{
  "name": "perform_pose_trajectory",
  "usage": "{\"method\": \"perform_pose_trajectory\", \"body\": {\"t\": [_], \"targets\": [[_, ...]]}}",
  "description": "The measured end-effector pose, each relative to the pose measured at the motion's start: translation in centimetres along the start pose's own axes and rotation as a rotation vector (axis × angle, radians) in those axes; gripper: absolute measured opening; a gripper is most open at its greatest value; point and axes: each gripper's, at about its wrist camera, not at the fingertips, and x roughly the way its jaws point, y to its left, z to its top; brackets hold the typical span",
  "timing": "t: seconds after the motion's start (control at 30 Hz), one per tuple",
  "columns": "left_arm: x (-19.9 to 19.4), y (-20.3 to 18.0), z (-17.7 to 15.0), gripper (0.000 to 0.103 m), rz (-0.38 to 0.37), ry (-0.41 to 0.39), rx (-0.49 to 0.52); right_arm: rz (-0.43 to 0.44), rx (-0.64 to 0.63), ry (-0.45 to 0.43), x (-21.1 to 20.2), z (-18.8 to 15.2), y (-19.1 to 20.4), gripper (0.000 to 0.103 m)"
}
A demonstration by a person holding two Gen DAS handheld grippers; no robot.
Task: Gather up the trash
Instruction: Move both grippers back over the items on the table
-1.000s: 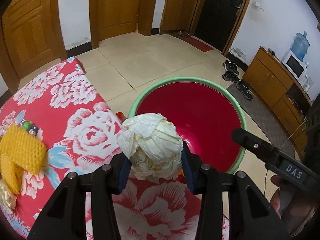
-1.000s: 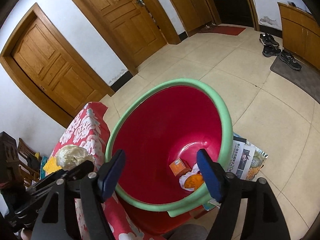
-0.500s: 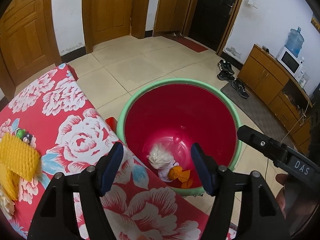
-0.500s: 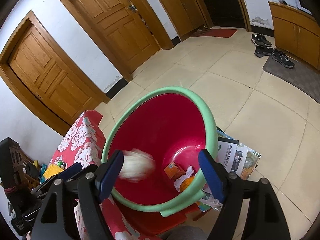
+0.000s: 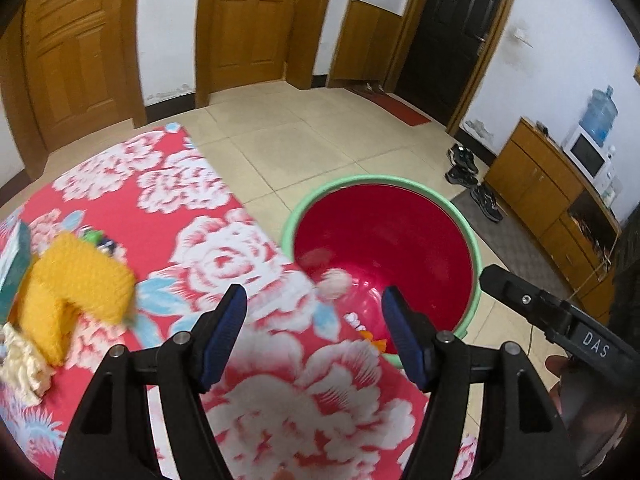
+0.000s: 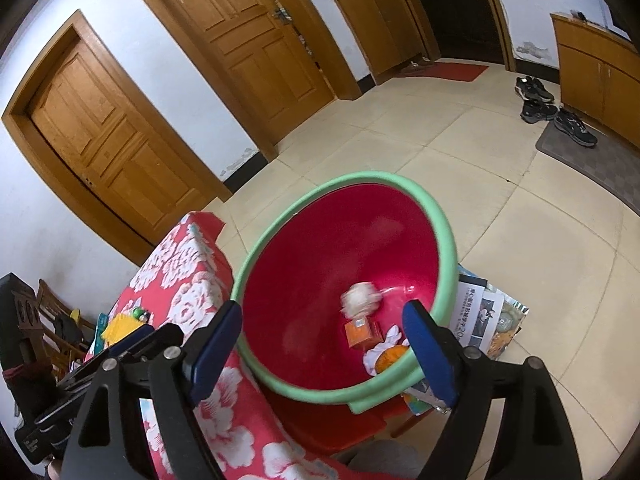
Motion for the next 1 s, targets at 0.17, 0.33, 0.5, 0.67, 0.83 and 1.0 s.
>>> {"method": "perform_pose_trajectory", "body": {"t": [0.17,0.33,0.5,0.67,0.83,1.0], "targets": [[-2.1,2.2,-0.6,0.070,0.031,-0.021,-0.042,0.020,-0.028,0.005,-0.6,-0.6,1.9,0.086],[-4.1,4.4,-1.3,0.070,0.067,-0.042,-0.083,0.041,-0.065,0.010,-1.1,-1.5,4.0,0.088],[-6.4,6.9,-2.3,0.070,0.115,-0.059,-0.124,0.064,-0.099,0.027,-1.2,-2.3,6.3,0.089],[-8.7,9.6,-3.3,0.070,0.166,-0.084,-0.163,0.079,-0.139,0.048,-1.4,-3.1,8.4,0.089],[-10.8,12.4,-4.4,0.070,0.219,-0.104,-0.206,0.087,-0.189,0.063,-1.2,-3.9,10.9,0.090],[-11.9,15.3,-5.3,0.070,0.273,-0.106,-0.259,0.094,-0.229,0.109,0.2,-4.5,13.2,0.090]]}}
